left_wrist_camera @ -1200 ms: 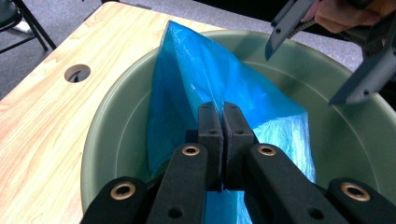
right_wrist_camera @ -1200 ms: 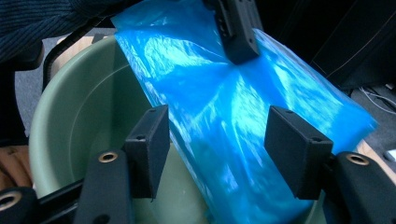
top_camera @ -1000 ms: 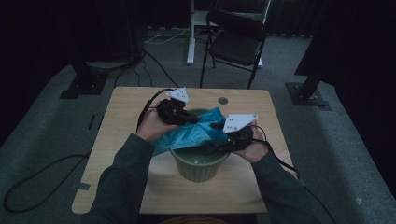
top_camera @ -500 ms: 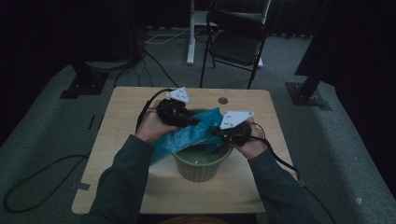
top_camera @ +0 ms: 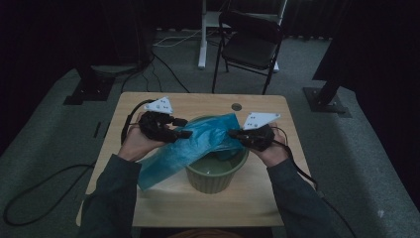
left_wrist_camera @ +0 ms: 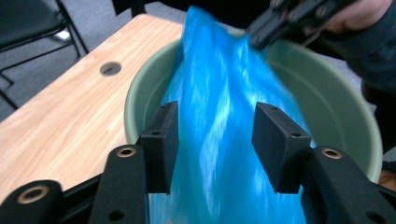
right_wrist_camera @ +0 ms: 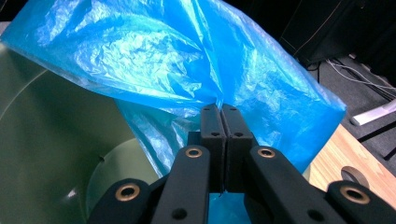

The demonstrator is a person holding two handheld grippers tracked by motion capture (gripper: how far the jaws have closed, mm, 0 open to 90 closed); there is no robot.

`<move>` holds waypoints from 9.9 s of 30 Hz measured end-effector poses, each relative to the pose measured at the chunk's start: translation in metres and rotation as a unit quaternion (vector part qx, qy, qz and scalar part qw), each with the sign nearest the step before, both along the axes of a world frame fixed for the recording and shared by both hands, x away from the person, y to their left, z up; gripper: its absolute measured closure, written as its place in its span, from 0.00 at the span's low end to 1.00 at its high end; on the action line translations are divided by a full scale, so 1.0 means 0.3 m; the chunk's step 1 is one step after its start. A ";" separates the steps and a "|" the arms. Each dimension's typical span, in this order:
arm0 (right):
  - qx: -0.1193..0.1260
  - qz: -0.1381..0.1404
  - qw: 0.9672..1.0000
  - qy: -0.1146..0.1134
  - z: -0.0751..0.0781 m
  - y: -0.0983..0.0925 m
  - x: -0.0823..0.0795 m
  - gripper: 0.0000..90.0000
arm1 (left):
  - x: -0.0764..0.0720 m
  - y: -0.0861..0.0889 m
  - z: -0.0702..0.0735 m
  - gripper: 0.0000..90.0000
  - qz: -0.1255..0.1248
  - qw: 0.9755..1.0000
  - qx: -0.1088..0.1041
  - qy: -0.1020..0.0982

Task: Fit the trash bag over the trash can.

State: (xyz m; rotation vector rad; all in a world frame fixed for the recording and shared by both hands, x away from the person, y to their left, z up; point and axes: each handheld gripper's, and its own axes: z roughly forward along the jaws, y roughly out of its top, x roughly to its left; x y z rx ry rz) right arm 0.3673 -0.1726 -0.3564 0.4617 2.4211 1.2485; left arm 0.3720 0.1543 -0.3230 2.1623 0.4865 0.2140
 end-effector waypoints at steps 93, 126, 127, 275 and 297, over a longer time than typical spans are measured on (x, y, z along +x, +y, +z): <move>0.075 0.078 0.994 0.019 0.095 -0.042 -0.037 0.76 | -0.061 0.033 -0.010 0.98 -0.063 0.998 -0.030 -0.010; -0.032 0.037 0.998 0.043 0.037 0.051 0.023 0.82 | -0.055 -0.028 -0.007 0.97 -0.074 0.997 -0.032 -0.012; -0.032 0.037 0.998 0.043 0.037 0.051 0.023 0.82 | -0.055 -0.028 -0.007 0.97 -0.074 0.997 -0.032 -0.012; 0.076 0.072 0.993 0.054 0.203 0.127 -0.087 0.77 | 0.029 -0.188 0.014 0.99 0.030 1.000 0.007 -0.006; -0.078 0.028 0.996 0.012 0.119 0.234 -0.088 0.95 | 0.030 -0.189 0.013 0.99 0.037 0.999 0.008 -0.003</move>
